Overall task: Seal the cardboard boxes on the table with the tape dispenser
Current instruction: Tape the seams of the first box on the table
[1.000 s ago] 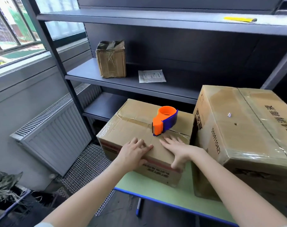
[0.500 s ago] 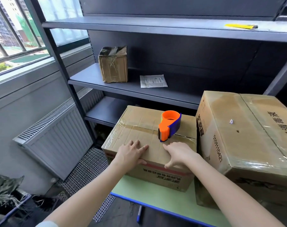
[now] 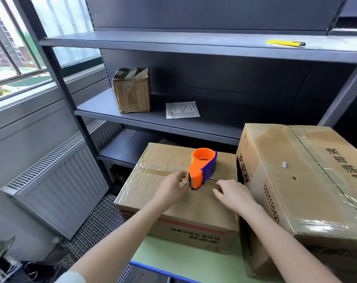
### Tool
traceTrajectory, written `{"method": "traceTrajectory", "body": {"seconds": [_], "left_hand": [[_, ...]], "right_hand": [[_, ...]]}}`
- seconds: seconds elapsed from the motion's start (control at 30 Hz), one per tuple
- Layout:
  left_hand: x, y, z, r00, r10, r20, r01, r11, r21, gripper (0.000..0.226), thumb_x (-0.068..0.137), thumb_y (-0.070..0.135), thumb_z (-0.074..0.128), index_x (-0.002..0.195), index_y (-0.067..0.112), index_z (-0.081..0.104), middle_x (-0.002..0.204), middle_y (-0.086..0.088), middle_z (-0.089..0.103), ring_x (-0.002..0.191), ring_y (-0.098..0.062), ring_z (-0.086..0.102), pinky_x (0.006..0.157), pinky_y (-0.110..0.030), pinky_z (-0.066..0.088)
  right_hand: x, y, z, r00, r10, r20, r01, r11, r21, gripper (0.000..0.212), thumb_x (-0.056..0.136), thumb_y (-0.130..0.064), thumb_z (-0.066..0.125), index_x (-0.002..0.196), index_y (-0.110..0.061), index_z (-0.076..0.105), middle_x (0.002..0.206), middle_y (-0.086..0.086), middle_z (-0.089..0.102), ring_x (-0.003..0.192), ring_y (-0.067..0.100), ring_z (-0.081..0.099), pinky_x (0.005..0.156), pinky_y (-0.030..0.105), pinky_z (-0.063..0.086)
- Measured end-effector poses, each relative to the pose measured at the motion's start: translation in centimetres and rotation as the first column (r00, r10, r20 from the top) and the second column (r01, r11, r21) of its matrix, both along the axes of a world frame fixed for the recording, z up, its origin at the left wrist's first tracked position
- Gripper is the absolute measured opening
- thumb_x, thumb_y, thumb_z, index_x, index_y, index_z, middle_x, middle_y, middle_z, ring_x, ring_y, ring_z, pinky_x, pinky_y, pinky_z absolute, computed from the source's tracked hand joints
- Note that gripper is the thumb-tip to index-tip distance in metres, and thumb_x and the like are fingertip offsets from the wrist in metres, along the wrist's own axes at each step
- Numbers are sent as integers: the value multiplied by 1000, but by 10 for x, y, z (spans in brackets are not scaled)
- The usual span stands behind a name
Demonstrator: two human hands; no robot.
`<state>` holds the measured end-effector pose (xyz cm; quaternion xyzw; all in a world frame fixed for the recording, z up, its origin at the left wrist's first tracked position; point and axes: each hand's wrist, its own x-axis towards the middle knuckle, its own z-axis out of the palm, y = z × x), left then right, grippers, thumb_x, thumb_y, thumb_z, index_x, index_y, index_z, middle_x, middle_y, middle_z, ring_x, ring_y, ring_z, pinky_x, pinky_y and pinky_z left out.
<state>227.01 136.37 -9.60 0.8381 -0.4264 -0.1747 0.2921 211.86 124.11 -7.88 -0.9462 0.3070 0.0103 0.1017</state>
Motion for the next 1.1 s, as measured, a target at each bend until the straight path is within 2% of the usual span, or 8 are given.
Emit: {"method": "traceTrajectory", "body": {"seconds": [0.2, 0.37, 0.5, 0.63, 0.77, 0.9, 1.0, 1.1], "left_hand": [[-2, -20, -14, 972, 117, -202, -149, 977, -152, 26, 86, 15, 61, 110, 9, 58, 106, -6, 66, 93, -19, 62, 82, -33, 51], [3, -15, -16, 963, 77, -257, -131, 970, -202, 22, 87, 9, 56, 109, 12, 60, 102, 0, 65, 95, -15, 61, 83, -24, 47], [12, -12, -17, 956, 91, -277, -157, 961, -226, 19, 86, 6, 55, 102, 14, 61, 99, -1, 66, 94, -16, 62, 85, -27, 50], [26, -2, -18, 966, 81, -245, -140, 963, -232, 20, 88, 4, 52, 101, 11, 65, 95, -1, 68, 92, -16, 63, 84, -28, 50], [38, 14, -16, 969, 74, -236, -134, 959, -250, 14, 88, 6, 58, 89, 19, 64, 84, 4, 66, 82, -14, 62, 75, -23, 50], [57, 29, -11, 969, 156, -192, -206, 938, -278, 17, 88, 6, 60, 79, 20, 65, 76, 3, 67, 71, -12, 61, 70, -27, 49], [78, 37, 2, 968, 171, -186, -223, 924, -310, 19, 88, 3, 58, 78, 17, 65, 69, 1, 65, 61, -9, 61, 63, -17, 45], [104, 42, 17, 966, 154, -205, -217, 919, -329, 26, 85, -2, 54, 76, 19, 65, 61, 1, 64, 53, -7, 59, 59, -17, 45]], "right_hand": [[-8, -6, 0, 997, -48, -55, 42, 994, -105, 29, 97, -28, 38, 113, -12, 57, 105, 6, 65, 94, 25, 61, 76, 34, 49], [29, 1, 0, 981, -37, 190, 44, 999, -31, 24, 95, -20, 44, 116, -12, 53, 115, 3, 59, 106, 22, 54, 83, 32, 48], [60, -3, -1, 972, -34, 234, 62, 991, -114, 44, 87, -3, 51, 130, -7, 38, 135, 9, 41, 125, 26, 35, 102, 34, 35], [70, -17, -11, 988, 102, 114, -85, 986, -144, 66, 85, 0, 52, 144, -13, 24, 150, 2, 26, 142, 28, 9, 118, 40, 1], [79, -21, -32, 962, 218, 163, -190, 967, -170, 58, 78, 0, 56, 134, -10, 41, 138, 5, 43, 141, 30, 16, 115, 33, -9], [92, -16, -36, 915, 334, 228, -296, 937, -184, 36, 61, 1, 65, 96, -4, 57, 95, 13, 60, 106, 36, 55, 115, 40, 13], [103, -8, -16, 934, 285, 216, -285, 958, -28, 33, 72, -6, 54, 105, -6, 51, 104, 11, 58, 109, 33, 49, 99, 34, 36], [114, 5, 6, 927, 209, 311, -247, 965, 86, 38, 78, -17, 55, 114, -11, 43, 99, 7, 58, 98, 29, 51, 76, 30, 36]]}}
